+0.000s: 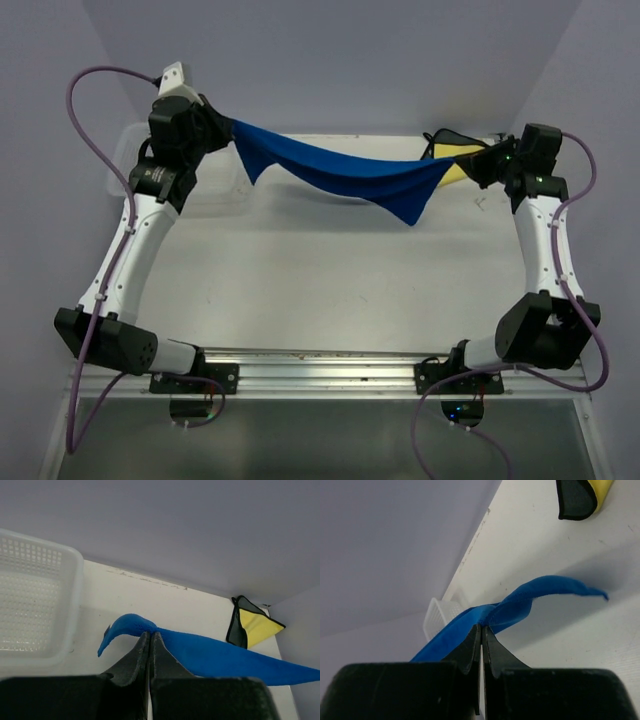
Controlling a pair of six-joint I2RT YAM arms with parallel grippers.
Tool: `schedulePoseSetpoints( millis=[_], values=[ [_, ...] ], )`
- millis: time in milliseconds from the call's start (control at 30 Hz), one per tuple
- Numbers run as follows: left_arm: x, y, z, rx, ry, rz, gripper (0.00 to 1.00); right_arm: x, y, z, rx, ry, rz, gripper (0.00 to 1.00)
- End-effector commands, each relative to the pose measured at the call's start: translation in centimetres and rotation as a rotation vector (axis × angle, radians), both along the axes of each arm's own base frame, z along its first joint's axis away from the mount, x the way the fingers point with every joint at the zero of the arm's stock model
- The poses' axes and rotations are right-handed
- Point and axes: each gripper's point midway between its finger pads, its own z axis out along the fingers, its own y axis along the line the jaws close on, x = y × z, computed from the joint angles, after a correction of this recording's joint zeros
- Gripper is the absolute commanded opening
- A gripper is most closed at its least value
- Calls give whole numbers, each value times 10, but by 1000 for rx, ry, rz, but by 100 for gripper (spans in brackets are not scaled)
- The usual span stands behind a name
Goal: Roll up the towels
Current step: Flatten the towel
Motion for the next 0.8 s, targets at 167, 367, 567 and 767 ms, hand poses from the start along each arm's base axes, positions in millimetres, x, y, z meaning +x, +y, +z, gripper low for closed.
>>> schedulePoseSetpoints(
  millis=[167,367,567,767],
  values=[
    [-60,18,-79,8,95,5,0,-43,2,-12,-61,-10,56,0],
    [-121,26,-163,-23,207,7,0,-118,-13,-81,-175,168,-1,0],
    [-175,28,-214,-89,282,4,0,-177,-3,-135,-174,256,-4,0],
    [-205,31,-244,-142,291,42,0,-218,3,-193,-177,379,3,0]
  ],
)
